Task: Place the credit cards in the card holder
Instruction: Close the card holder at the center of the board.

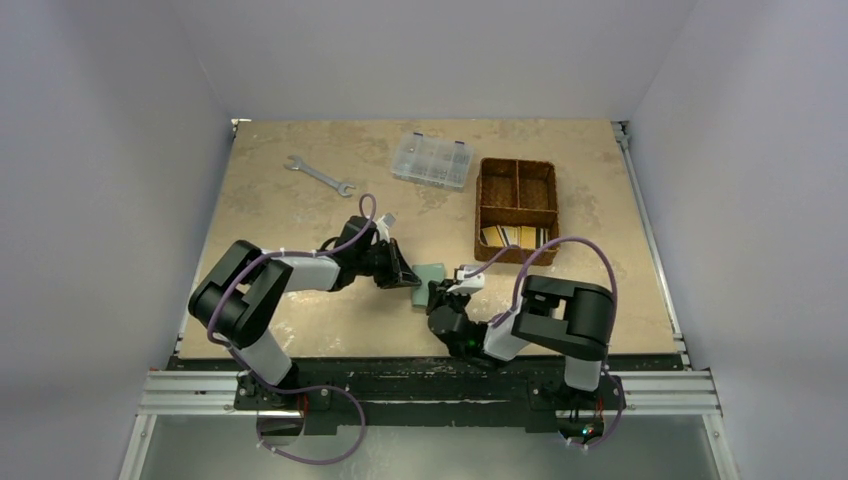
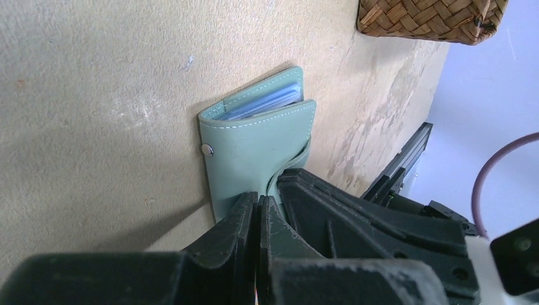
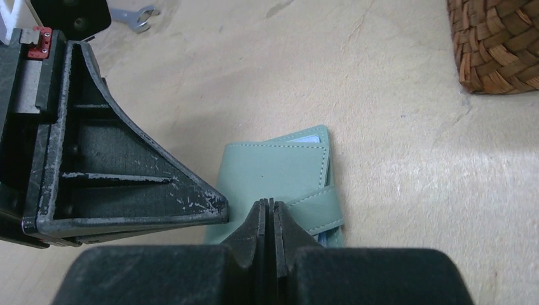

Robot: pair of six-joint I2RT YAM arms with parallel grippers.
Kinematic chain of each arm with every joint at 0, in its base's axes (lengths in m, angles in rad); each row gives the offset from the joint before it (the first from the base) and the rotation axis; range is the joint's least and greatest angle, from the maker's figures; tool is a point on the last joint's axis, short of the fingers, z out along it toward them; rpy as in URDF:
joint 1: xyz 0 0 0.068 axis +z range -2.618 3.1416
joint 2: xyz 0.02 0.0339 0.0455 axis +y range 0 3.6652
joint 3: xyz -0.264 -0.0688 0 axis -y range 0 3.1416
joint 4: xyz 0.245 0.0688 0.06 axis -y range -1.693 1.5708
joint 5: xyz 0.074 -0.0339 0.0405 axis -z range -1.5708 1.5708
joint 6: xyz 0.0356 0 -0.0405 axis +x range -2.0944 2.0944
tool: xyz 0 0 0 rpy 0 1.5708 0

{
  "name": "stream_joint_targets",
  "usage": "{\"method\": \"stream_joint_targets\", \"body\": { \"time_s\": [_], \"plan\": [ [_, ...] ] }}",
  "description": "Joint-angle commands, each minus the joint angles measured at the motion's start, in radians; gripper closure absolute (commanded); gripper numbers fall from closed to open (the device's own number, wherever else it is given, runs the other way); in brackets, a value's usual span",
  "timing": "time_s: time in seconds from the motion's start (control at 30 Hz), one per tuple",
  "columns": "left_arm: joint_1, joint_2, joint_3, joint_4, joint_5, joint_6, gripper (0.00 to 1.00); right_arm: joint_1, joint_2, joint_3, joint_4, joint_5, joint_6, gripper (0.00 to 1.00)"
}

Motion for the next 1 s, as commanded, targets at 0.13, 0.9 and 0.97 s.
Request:
{"method": "stream_joint_targets", "body": {
  "time_s": [0.13,0.9,0.97],
  "plan": [
    [-0.004,-0.048,0.027,-0.02,-0.013,0.036,1.0,0.164,0.226,0.009,-0.581,-0.156,0.138,1.0],
    [0.002,-0.433,0.069,-0.406,-0.084,0.2,0.54,-0.229,-0.536,0.175,-1.162,-0.725,-0.092,0.36],
    [0.002,-0.471,0.084,-0.441,-0.081,0.205,0.49,-0.229,-0.563,0.158,-1.171,-0.737,-0.075,0.34]
  ]
}}
